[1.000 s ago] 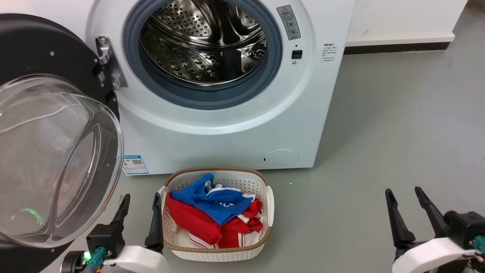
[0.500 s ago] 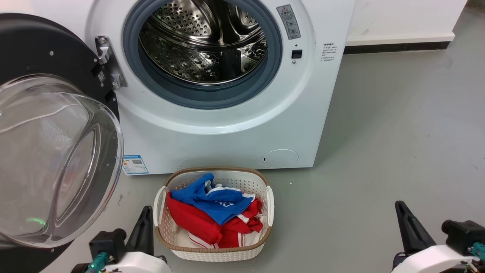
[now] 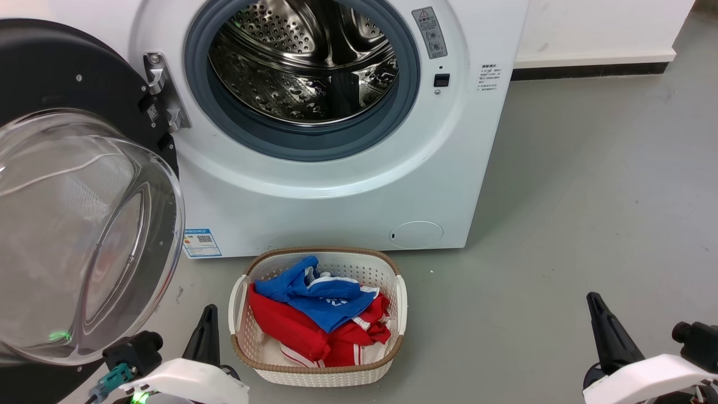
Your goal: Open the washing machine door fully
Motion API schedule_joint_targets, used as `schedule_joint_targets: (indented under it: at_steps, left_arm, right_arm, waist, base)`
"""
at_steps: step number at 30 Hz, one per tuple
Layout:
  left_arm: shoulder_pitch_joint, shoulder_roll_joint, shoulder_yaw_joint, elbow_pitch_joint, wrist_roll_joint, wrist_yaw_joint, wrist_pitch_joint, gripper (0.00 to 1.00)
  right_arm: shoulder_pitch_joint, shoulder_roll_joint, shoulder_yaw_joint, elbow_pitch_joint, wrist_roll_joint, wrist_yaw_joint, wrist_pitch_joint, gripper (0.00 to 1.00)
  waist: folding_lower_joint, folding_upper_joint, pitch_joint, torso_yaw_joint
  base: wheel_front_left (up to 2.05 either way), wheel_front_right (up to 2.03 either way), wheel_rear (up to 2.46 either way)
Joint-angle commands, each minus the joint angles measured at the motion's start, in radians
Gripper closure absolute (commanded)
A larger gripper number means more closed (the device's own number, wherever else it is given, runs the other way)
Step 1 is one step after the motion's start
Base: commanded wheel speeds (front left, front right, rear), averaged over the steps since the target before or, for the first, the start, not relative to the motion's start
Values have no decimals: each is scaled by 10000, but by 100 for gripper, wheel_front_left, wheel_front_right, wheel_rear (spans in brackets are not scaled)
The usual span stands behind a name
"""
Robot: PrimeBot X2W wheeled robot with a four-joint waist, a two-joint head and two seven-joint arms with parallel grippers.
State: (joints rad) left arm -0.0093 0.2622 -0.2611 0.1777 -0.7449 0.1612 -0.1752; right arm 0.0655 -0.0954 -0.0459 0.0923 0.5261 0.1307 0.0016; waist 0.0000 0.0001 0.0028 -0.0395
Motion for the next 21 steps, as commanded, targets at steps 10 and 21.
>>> schedule_joint_targets:
  at_steps: [10,21]
  left_arm:
    - [-440,-303,698,62,-1671,-571,467,100]
    - [-542,-573,1170,140,-2883,-967,838,100]
  right_arm:
    - [-579,57,-154,166,2030,0,211,100]
    - [-795,123,-246,390,3517,0,363,100]
  waist:
    - [0,-1,0,46]
    - [0,-1,1,87]
  base:
    - [0,0,0]
    - [0,0,0]
